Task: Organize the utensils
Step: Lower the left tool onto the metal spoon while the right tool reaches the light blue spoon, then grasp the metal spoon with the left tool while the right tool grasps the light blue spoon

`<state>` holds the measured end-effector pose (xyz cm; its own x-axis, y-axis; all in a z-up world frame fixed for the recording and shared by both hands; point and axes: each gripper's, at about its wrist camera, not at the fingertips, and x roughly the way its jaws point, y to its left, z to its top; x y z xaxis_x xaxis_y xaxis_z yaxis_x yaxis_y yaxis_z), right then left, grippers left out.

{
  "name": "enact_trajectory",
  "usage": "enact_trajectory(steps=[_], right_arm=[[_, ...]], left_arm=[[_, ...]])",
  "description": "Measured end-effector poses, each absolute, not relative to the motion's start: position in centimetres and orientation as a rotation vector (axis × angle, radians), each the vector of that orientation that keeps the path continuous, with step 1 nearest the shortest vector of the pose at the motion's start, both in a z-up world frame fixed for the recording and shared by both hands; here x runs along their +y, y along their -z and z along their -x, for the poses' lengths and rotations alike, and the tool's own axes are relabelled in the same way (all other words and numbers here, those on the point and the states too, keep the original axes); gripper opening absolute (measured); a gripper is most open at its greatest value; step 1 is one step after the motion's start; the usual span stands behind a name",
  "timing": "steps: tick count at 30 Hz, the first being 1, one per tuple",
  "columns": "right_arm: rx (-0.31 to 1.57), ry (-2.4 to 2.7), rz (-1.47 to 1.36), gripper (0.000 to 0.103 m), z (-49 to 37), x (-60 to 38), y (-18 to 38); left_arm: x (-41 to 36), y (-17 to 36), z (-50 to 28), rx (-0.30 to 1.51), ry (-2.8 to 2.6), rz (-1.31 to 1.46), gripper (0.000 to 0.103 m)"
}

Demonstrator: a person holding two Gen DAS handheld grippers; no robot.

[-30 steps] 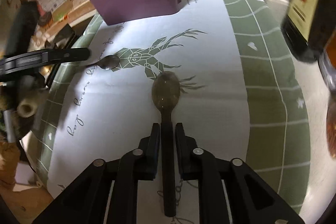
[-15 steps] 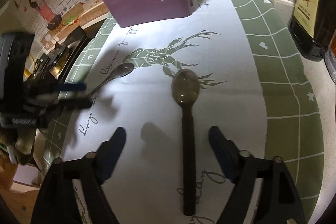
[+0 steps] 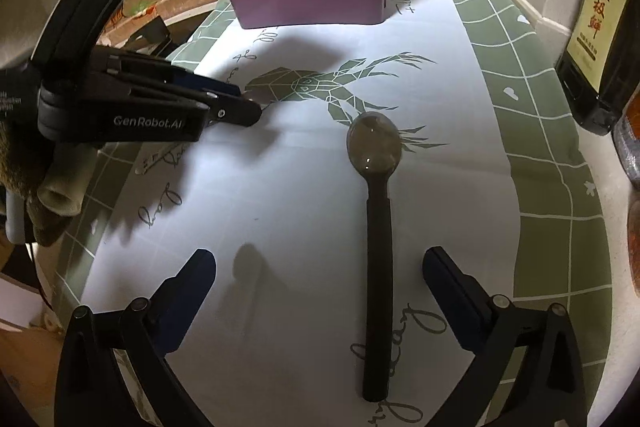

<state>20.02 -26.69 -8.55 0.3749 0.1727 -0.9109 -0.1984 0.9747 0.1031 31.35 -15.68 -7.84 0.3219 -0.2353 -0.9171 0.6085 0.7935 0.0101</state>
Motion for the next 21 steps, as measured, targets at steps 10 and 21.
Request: enact_trajectory(steps=[10,21], right_arm=[[1.201,-0.163,0.160,0.103,-20.0,-24.8,9.4],[1.140,-0.129,0.195,0.099,-22.5,-24.9,7.5]], left_arm=[[-11.3,4.8,-30.0,1.022,0.512,-0.254,0.029],[-8.1,2.5,-28.7,0.966,0.475,-0.143,0.029]])
